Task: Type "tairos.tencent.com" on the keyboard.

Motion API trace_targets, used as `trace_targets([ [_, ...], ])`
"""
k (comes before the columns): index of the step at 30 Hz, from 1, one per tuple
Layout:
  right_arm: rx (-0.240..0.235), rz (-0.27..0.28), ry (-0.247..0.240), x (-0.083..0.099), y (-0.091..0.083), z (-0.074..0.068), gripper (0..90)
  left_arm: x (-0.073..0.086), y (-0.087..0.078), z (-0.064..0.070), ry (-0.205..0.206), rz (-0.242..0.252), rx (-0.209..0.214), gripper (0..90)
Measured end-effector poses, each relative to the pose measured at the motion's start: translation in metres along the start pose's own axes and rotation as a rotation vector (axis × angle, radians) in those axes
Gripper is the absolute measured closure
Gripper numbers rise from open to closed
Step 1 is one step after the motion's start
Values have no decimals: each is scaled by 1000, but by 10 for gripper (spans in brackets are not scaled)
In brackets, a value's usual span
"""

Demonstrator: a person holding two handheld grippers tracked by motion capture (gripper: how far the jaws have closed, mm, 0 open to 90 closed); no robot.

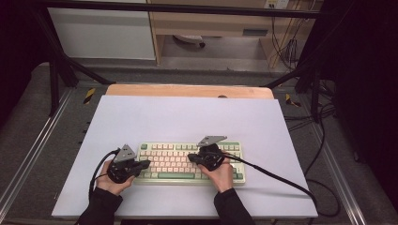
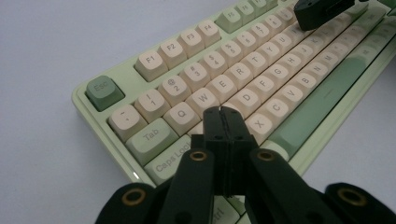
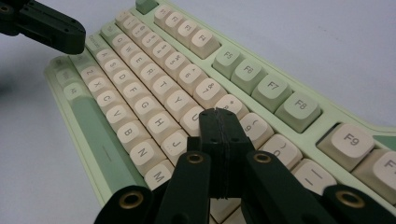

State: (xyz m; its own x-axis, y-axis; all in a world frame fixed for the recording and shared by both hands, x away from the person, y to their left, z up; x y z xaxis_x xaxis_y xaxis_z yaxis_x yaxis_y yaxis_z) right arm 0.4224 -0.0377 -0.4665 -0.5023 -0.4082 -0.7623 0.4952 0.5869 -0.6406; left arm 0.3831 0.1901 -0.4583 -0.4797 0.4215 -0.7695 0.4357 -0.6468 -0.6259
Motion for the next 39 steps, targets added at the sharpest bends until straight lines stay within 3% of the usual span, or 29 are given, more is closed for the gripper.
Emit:
trace_targets([
  [16,10,-25,-33,2,5,-3,900,0,0,0,2,0,-1,899],
  [30,10,-25,-54,-3,-18,-3,900,-1,-2,0,-1,6,0,899],
  [39,6,-37,-41,3,-33,1,900,-2,-3,1,-4,9,-1,899],
])
Point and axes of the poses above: each handheld gripper's, and its own axes: y roughly forward along the jaws, x roughly out of its underside, z roughly to its right, the point moved 6 cm from there along y, roughly forward along the jaws, and after that the axes turned 7 degrees about x, right-handed, at the moved point
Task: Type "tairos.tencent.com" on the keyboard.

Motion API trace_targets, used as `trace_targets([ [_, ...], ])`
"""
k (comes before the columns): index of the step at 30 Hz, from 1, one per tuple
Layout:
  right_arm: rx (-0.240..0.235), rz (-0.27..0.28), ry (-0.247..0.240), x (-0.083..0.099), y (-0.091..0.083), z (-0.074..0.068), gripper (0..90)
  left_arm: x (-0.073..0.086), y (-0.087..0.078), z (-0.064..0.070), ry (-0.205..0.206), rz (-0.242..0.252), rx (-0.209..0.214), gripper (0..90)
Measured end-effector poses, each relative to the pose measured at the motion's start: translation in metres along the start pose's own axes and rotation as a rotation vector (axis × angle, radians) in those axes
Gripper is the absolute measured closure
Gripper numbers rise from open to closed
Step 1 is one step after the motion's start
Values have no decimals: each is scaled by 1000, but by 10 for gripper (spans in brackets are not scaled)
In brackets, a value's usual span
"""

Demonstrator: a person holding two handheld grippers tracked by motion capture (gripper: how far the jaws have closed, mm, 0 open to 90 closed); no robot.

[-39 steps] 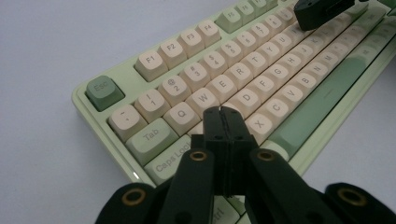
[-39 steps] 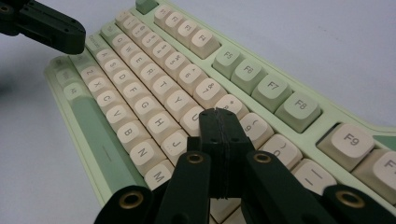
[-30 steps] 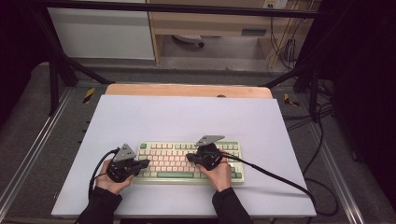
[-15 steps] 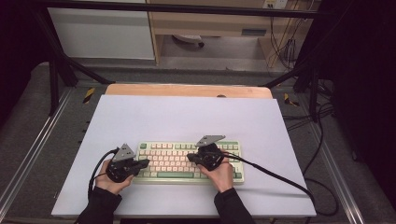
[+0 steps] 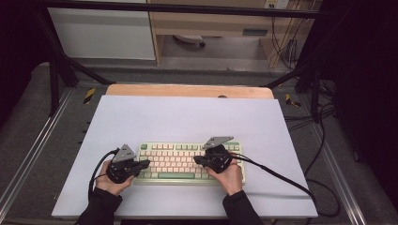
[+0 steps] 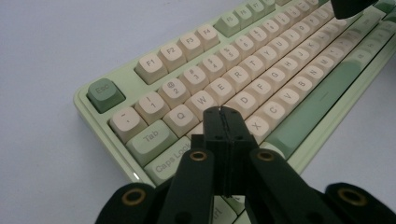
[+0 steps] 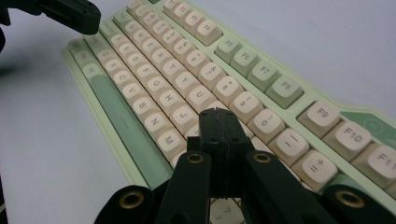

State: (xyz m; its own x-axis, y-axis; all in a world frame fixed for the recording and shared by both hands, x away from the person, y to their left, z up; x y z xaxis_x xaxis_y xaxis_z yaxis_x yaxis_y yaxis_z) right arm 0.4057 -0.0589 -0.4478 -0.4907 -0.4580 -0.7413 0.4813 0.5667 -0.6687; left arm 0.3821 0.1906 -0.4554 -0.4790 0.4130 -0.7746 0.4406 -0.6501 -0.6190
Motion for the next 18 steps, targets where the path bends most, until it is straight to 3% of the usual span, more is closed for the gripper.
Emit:
trace_targets([
  [18,-8,16,22,25,-27,15,900,-12,7,6,13,-5,-17,899],
])
Point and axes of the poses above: each handheld gripper's, and its own axes: y roughly forward along the jaws, x roughly out of its underside, z roughly to its right, the point moved 6 cm from there along y, roughly forward along the jaws, and after that the axes turned 7 degrees about x, right-handed, at the moved point
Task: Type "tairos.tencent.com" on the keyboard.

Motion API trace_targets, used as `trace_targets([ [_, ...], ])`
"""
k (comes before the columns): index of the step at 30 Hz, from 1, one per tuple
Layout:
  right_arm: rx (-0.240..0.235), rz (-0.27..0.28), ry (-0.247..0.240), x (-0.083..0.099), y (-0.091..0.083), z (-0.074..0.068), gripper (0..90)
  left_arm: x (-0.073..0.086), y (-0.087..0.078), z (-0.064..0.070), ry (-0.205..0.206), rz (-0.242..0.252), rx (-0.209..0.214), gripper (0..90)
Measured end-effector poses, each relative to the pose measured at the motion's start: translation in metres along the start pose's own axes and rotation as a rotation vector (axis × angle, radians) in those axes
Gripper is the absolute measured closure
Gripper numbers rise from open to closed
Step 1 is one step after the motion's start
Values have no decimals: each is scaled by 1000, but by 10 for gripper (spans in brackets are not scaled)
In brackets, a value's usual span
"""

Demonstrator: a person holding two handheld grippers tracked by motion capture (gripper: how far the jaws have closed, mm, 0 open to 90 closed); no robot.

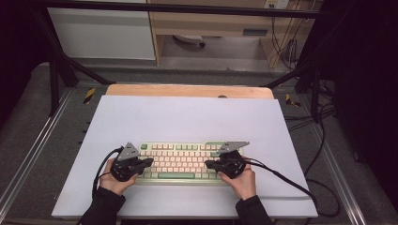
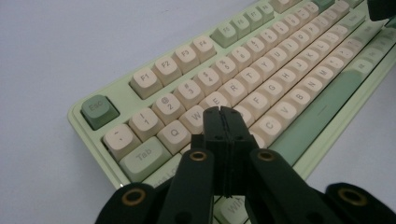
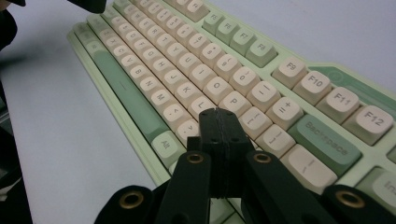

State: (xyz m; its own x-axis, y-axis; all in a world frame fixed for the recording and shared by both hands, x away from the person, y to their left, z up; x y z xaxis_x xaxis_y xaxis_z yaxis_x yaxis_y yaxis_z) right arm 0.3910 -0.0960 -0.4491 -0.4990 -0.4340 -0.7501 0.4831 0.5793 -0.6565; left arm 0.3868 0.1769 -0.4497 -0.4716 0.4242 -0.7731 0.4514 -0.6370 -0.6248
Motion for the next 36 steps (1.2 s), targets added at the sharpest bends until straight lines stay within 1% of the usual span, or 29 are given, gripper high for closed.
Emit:
trace_targets([
  [8,0,5,11,6,-6,5,900,-11,11,4,10,-8,-3,899],
  [13,-1,5,14,9,-7,5,900,-20,23,8,22,-21,-1,899],
  [19,-1,3,9,12,-7,5,900,-25,34,9,19,-22,-3,898],
  [23,-3,7,10,12,-8,5,900,-25,40,7,16,-19,-6,899],
  [29,-4,8,8,12,-9,5,900,-24,47,7,18,-28,-9,899],
  [36,-5,6,12,12,-9,6,900,-23,49,6,17,-32,-12,899],
])
Point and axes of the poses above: each handheld gripper's, and its own axes: y roughly forward along the jaws, x roughly out of its underside, z roughly to its right, the point moved 6 cm from there along y, roughly forward along the jaws, and after that the axes turned 7 degrees about x, right-handed, at the moved point
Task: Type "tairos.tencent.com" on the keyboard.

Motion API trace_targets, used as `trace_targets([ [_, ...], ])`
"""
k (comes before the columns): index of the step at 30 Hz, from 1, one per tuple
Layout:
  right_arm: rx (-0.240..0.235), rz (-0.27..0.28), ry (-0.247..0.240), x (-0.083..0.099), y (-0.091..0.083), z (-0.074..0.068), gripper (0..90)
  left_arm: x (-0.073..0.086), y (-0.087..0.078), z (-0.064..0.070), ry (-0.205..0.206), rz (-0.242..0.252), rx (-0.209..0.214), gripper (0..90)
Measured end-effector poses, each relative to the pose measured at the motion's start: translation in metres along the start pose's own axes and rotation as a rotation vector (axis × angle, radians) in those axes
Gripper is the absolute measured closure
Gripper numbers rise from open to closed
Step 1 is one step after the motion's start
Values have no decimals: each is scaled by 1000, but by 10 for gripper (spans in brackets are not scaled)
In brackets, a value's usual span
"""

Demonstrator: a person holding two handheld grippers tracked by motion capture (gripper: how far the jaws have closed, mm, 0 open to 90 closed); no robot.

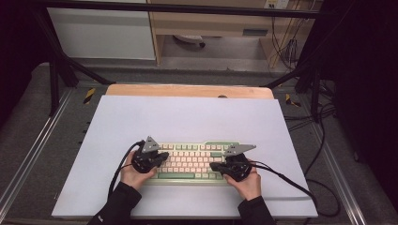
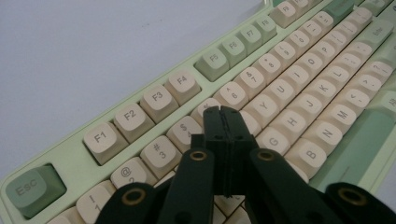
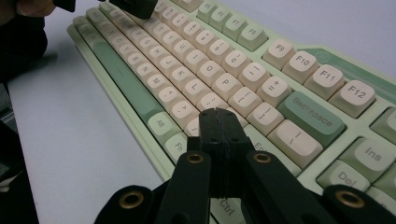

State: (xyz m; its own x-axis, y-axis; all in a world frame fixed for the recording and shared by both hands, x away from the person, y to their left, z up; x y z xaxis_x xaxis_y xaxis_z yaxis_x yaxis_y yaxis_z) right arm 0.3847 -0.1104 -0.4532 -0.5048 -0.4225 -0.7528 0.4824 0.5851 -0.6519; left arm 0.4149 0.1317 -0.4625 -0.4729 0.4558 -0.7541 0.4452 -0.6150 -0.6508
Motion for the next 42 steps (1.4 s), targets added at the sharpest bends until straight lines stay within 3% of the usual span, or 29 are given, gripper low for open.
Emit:
trace_targets([
  [18,1,5,0,0,-1,1,900,3,4,1,10,-1,6,899],
  [29,2,17,3,-2,-4,0,900,3,-11,7,25,16,19,899],
  [42,3,20,5,-6,-1,-3,900,16,-36,4,21,34,23,899],
])
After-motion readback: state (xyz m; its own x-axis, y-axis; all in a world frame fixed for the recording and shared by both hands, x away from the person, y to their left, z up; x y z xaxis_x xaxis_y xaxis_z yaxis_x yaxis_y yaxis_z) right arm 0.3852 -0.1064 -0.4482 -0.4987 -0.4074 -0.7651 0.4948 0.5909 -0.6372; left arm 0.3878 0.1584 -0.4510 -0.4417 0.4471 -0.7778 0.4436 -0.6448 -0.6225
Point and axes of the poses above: each handheld gripper's, and its own axes: y roughly forward along the jaws, x roughly out of its underside, z roughly to its right, the point moved 6 cm from there along y, roughly forward along the jaws, and after that the axes turned 7 degrees about x, right-handed, at the moved point
